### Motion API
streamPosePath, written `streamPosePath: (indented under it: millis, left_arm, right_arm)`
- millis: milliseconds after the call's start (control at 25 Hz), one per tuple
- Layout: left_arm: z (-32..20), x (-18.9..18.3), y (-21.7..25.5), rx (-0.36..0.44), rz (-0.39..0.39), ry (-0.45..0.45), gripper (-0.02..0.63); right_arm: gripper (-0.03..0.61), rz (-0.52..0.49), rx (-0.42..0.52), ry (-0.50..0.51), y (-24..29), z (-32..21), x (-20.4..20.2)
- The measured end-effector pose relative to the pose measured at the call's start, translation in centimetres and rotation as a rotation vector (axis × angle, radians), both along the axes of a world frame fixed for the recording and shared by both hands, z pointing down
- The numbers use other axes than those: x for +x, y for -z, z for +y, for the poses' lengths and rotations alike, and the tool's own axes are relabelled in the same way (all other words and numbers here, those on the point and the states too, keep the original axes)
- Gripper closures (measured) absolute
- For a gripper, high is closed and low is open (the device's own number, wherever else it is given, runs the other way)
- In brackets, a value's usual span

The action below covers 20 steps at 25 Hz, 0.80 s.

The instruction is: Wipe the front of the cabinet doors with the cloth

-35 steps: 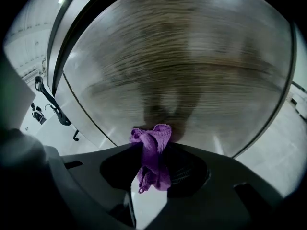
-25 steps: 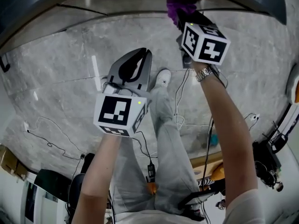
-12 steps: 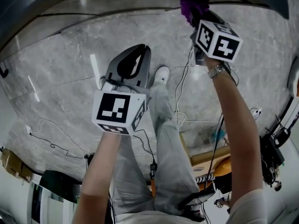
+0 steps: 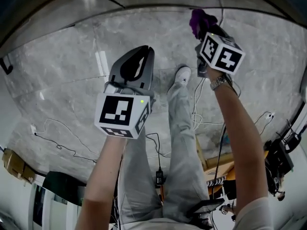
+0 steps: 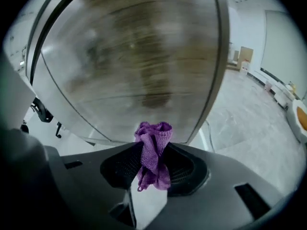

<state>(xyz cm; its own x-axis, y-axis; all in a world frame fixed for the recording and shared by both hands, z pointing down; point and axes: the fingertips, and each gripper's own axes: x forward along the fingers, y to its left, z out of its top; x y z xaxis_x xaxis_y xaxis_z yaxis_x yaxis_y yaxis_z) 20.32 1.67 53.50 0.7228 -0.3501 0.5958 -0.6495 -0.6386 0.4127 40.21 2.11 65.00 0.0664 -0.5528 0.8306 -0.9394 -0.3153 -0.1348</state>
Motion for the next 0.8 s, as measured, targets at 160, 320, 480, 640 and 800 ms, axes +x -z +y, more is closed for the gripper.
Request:
streamPosePath:
  millis: [160, 320, 480, 640, 800]
  left_arm:
    - [-1.6, -4.4, -0.6, -0.006, -0.012, 0.033, 0.581]
    - [-3.3, -8.2, -0.8, -0.004, -0.014, 0.056, 0.581]
    - [-4.8, -10.6, -1.1, 0.013, -0.024, 0.073, 0.581]
    - [-5.8, -12.8, -1.4, 0.013, -0.021, 0.109, 0.581]
    - [-5.9, -14.0, -1.4, 0.005, -0.014, 0.149, 0.581]
  right_arm:
    - [0.430, -0.054, -0.014, 0.105, -2.5, -2.5, -8.8]
    - [0.430, -0.115, 0.027, 0.181, -3.4, -6.2, -16.6]
    - [0.430, -0.128, 0.044, 0.204, -3.9, -9.2, -20.6]
    - [0.430, -0.120, 0.041, 0.205, -4.3, -11.8, -21.6]
    - [0.430, -0.128, 0.033, 0.158, -4.5, -13.0, -20.6]
